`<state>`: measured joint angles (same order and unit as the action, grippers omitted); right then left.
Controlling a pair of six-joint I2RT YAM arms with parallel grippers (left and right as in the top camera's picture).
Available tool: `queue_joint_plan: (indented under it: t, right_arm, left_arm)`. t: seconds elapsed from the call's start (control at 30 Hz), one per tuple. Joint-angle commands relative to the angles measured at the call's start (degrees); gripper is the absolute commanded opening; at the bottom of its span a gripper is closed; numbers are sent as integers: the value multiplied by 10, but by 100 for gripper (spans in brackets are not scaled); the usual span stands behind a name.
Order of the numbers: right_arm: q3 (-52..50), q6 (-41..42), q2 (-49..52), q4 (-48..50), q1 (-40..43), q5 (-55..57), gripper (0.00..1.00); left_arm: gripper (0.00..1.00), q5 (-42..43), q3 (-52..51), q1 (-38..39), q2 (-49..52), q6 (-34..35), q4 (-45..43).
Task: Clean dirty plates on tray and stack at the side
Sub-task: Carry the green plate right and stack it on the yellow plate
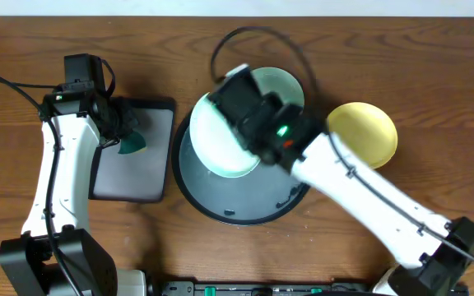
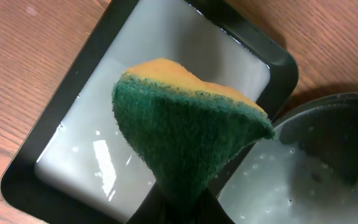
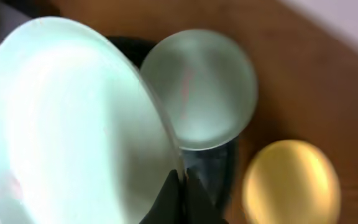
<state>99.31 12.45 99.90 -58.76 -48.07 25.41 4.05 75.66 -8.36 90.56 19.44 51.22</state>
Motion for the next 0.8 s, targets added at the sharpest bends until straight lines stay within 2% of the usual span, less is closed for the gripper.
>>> queue_joint_plan:
  t: [0.0,0.13,0.3,0.33,0.47,0.63,0.77]
  right_arm:
    - [10,23,-21,1,99,-231,1]
    - [10,24,-56,-16,217,-296,1]
    - [10,29,-96,-56,360,-287,1]
    - [10,29,-104,-73,417,-283,1]
    - [6,25,-101,-106,540,-282,1]
    - [-52,21,-96,-97,638,-254,1]
    - [-139,21,-95,-41,680,-255,1]
  left_arm:
    - [8,-9,12,-2,-3,-10,2]
    - [8,-9,12,-2,-3,-10,2]
    - [8,-9,11,-2,-3,-10,3]
    - [8,-9,11,-2,-3,-19,4]
    - [8,-18,10,-2,-2,-20,6]
    - [8,-18,10,-2,-2,-20,6]
    - [8,-18,10,-2,-2,-20,6]
